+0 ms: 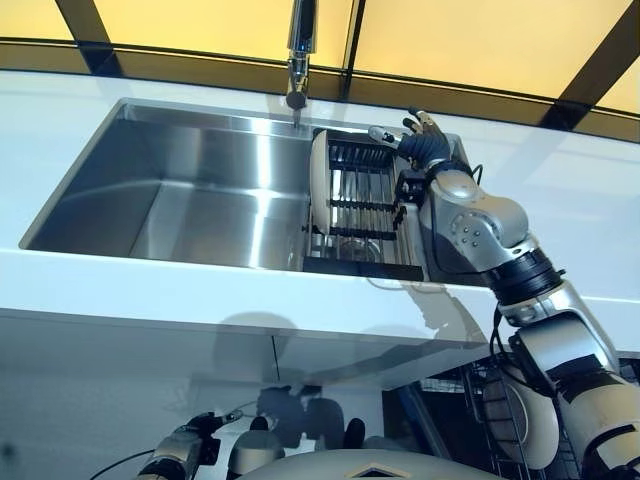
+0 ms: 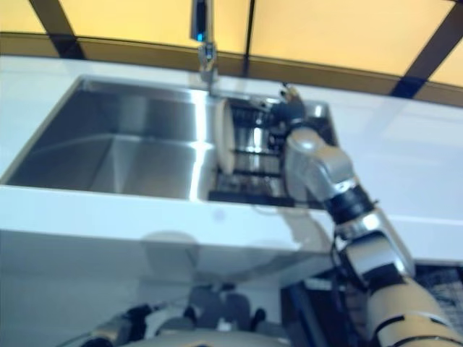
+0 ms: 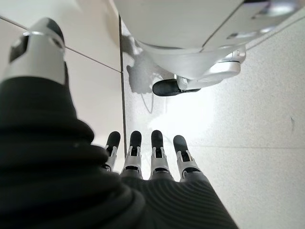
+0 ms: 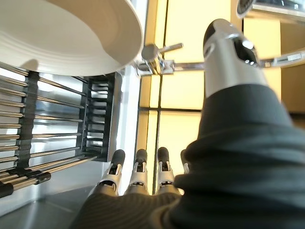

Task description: Take plates into dishwasher

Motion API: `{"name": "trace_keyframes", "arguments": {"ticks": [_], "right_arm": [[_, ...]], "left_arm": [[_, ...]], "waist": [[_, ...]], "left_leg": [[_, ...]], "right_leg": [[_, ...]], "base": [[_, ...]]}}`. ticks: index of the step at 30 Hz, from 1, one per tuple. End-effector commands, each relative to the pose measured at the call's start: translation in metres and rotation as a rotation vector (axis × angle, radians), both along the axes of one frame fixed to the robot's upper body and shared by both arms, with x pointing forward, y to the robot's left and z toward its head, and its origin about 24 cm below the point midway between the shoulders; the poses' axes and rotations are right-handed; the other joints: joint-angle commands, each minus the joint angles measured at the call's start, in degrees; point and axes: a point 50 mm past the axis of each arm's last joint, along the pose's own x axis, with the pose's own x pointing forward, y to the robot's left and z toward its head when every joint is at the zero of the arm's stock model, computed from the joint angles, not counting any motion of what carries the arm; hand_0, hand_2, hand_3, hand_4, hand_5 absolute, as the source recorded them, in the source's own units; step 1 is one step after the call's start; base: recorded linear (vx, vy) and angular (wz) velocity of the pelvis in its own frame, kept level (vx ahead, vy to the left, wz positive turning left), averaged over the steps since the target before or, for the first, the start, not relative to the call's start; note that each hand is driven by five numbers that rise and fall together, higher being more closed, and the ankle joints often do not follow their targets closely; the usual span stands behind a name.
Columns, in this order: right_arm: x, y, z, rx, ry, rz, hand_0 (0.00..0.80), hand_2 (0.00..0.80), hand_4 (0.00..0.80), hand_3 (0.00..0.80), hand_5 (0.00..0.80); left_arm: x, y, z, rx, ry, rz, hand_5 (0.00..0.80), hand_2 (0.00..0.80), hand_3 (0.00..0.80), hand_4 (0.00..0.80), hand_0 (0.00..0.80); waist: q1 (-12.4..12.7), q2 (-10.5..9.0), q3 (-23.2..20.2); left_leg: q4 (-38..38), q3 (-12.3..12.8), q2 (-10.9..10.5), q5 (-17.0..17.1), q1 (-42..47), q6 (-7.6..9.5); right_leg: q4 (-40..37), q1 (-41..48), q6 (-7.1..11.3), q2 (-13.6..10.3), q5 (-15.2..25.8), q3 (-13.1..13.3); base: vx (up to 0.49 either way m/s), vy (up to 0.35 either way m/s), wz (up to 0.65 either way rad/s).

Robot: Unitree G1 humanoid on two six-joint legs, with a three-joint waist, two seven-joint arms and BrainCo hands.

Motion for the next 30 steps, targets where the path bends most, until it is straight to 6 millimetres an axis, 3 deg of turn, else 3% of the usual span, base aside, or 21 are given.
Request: {"name": "trace_keyframes", "arguments": {"ticks": [1,8,15,30], "right_arm": [[-0.007,0.004,0.019,-0.008,-0.158,-0.066,0.0,0.0,0.0,0.0,0.0],[-0.02,0.021,-0.032,-0.128,-0.039,0.002,0.0,0.0,0.0,0.0,0.0],[-0.025,0.028,-0.058,-0.196,0.024,0.052,0.0,0.0,0.0,0.0,0.0],[-0.033,0.042,-0.052,-0.253,-0.014,0.196,0.0,0.0,0.0,0.0,0.0]], "left_arm": [[0.014,-0.006,0.0,0.004,0.003,-0.016,0.0,0.0,0.0,0.0,0.0],[0.018,-0.014,-0.001,-0.01,-0.011,-0.015,0.0,0.0,0.0,0.0,0.0],[0.017,-0.019,-0.002,-0.014,-0.014,-0.021,0.0,0.0,0.0,0.0,0.0],[0.017,-0.019,-0.002,-0.005,-0.015,-0.044,0.0,0.0,0.0,0.0,0.0]], "waist": [[0.4,0.0,-0.7],[-0.2,0.72,-0.3],[-0.1,1.06,-0.2],[-0.2,1.17,-0.5]], "left_leg": [[1.2,1.2,-2.6,-3.5,-0.4,3.41],[1.4,1.6,-2.6,-3.7,-0.7,3.58],[1.3,1.5,-2.5,-3.5,-0.9,3.45],[1.3,1.6,-2.5,-3.2,-1.3,3.22]], "right_leg": [[3.6,-0.8,4.15,-2.6,-2.0,1.2],[3.6,-1.1,4.04,-2.6,-2.2,1.8],[3.5,-1.1,3.86,-2.6,-2.4,1.4],[3.5,-1.4,3.75,-2.5,-2.5,1.5]], "base": [[0.0,0.0,0.0],[0.0,0.0,0.0],[0.0,0.0,0.0],[0.0,0.0,0.0]]}}
